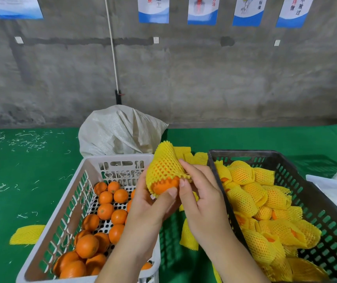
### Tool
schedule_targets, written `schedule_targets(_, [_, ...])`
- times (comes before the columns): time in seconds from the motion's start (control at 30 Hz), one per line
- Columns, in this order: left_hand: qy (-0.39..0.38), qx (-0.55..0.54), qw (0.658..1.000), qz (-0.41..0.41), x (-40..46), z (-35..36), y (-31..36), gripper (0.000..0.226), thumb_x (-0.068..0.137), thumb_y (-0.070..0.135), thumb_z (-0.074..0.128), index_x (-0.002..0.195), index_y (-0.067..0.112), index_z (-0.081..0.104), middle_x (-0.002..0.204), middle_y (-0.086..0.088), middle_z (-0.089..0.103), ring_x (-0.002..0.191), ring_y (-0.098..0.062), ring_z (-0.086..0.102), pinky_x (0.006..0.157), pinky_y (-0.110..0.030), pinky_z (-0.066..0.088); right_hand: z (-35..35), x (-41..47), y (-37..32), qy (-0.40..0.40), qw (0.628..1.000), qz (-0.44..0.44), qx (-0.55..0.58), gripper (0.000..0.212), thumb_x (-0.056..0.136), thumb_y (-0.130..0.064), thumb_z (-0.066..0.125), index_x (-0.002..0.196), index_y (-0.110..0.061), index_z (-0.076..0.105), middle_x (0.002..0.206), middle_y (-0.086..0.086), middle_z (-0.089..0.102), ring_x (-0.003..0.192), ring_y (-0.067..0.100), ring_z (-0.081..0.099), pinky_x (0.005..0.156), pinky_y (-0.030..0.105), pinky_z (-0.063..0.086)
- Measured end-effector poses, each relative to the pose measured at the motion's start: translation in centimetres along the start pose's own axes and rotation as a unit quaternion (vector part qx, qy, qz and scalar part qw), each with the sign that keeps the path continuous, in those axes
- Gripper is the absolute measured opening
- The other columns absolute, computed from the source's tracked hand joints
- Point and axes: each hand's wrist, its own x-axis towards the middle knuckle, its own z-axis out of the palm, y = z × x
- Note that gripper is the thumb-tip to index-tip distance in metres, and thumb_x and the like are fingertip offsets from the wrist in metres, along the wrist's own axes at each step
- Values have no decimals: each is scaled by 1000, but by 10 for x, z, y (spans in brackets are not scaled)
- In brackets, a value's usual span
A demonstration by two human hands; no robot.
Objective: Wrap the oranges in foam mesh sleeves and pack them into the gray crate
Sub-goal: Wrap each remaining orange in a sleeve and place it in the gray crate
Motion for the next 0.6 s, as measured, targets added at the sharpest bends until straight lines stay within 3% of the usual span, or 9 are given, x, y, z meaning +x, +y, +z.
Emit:
schedule_targets(0.2, [139, 17, 989, 40, 6, -1, -6, 58, 80, 30, 92, 128, 21, 62, 107, -6, 76, 96, -26, 76, 79, -35, 62, 8, -5, 3, 36, 997, -46, -42, 26, 96, -10, 60, 119, -14, 73, 102, -13, 60, 94, 1, 60, 76, 13, 47])
schedule_targets(0.27, [143, 31, 988, 41, 8, -2, -8, 61, 75, 36, 93, 123, 18, 61, 95, -3, 73, 83, -21, 71, 75, -33, 61, 12, -7, 1, 54, 997, -51, -28, 22, 95, -10, 61, 113, -16, 72, 102, -12, 60, 94, 1, 61, 76, 11, 48])
schedule_targets(0.33, [150, 48, 987, 37, 8, -2, -10, 65, 70, 43, 96, 123, 23, 63, 104, -7, 74, 88, -24, 74, 77, -36, 62, 15, -8, -2, 46, 999, -6, 16, 22, 96, -19, 61, 115, -27, 66, 108, -15, 59, 101, 4, 62, 77, 11, 50])
schedule_targets(0.43, [113, 49, 992, 14, 7, -7, -11, 60, 71, 47, 94, 123, 31, 67, 113, -9, 76, 101, -30, 76, 79, -45, 65, 15, -9, -5, 13, 998, 54, 41, 27, 95, -35, 56, 122, -35, 58, 114, -21, 51, 114, 9, 56, 85, 14, 49])
schedule_targets(0.53, [47, 69, 996, -16, 6, -15, -11, 62, 76, 45, 88, 132, 36, 64, 115, -8, 75, 101, -38, 75, 84, -61, 63, 10, -5, -2, 41, 999, 17, -4, 27, 95, -19, 55, 119, -27, 64, 115, -11, 51, 114, 7, 55, 89, 9, 42])
schedule_targets(0.6, [43, 86, 995, -11, 7, -16, -11, 63, 78, 40, 88, 135, 40, 61, 119, -10, 74, 98, -44, 75, 82, -60, 63, 7, -1, -1, 49, 998, 3, -27, 31, 91, -8, 56, 116, -22, 68, 113, -7, 53, 112, 5, 55, 89, 7, 40])
